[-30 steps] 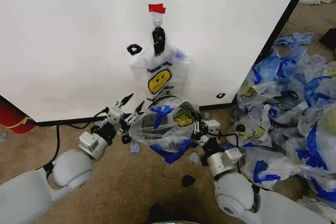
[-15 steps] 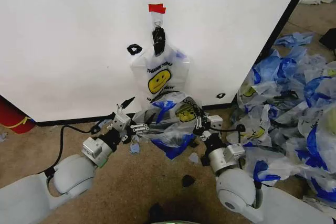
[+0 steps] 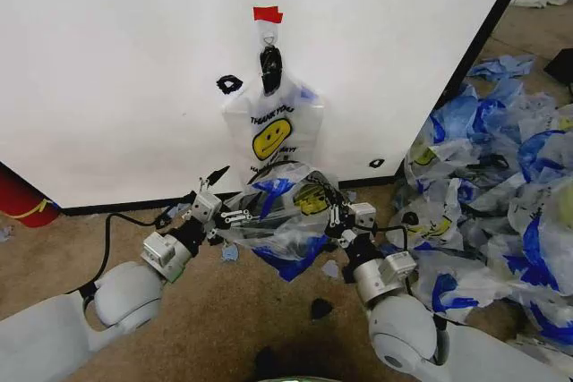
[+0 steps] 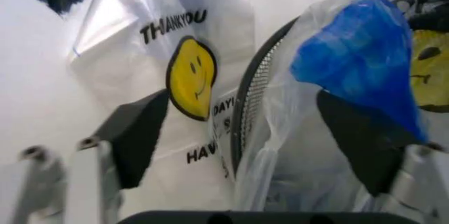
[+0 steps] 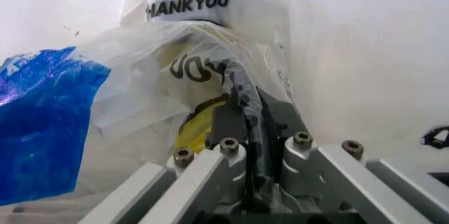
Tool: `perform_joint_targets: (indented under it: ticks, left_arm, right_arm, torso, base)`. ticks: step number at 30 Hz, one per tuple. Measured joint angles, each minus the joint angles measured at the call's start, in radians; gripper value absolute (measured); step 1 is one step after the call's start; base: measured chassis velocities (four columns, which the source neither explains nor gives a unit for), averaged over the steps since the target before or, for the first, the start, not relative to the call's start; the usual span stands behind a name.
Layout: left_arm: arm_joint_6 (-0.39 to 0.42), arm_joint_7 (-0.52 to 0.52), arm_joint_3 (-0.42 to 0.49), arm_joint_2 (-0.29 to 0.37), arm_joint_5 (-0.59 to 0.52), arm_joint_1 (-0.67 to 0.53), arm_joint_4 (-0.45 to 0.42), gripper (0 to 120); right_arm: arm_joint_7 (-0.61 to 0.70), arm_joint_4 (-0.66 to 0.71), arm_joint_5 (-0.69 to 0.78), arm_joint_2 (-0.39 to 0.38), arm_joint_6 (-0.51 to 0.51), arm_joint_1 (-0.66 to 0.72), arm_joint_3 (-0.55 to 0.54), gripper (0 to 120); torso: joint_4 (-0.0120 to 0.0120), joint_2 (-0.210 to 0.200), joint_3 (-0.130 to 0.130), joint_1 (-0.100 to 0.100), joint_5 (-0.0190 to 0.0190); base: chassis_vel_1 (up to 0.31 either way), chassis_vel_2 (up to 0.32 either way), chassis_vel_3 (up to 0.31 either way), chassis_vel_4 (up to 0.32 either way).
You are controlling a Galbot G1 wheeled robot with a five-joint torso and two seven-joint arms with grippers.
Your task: Pick up the garbage bag from the wall and place it over the trash bin.
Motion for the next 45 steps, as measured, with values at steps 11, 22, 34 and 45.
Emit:
perform_joint_targets:
  ticks: [11, 22, 34, 45]
  left_arm:
    - [0.000, -0.002, 0.015, -0.015, 0.000, -0.010, 0.007, 41]
    - [0.000, -0.005, 0.035, -0.008, -0.002, -0.012, 0.006, 34]
    - [0.005, -0.011, 0.051, -0.009, -0.014, -0.020, 0.000, 32]
    - [0.005, -0.020, 0.063, -0.013, -0.018, -0.023, 0.005, 0]
  right_arm:
    - [0.000, -0.017, -0.012, 0.008, -0.004, 0.001, -0.015, 1]
    - [0.001, -0.028, -0.014, 0.007, -0.009, 0.019, -0.022, 1]
    - [0.004, -0.026, -0.023, 0.007, -0.010, 0.012, -0.023, 1]
    - [0.008, -0.026, -0.025, 0.006, -0.010, 0.016, -0.022, 1]
  torso:
    - [-0.0001, 0.000, 0.000, 0.000, 0.0000]
    - [-0.0001, 0.000, 0.000, 0.000, 0.0000]
    - [-0.0002, 0.000, 0.000, 0.000, -0.0001]
    - [-0.0001, 0.000, 0.000, 0.000, 0.0000]
  base:
    - [0.000, 0.000, 0.000, 0.000]
    - [0.000, 0.000, 0.000, 0.000]
    - [0.000, 0.000, 0.000, 0.000]
    - [0.000, 0.000, 0.000, 0.000]
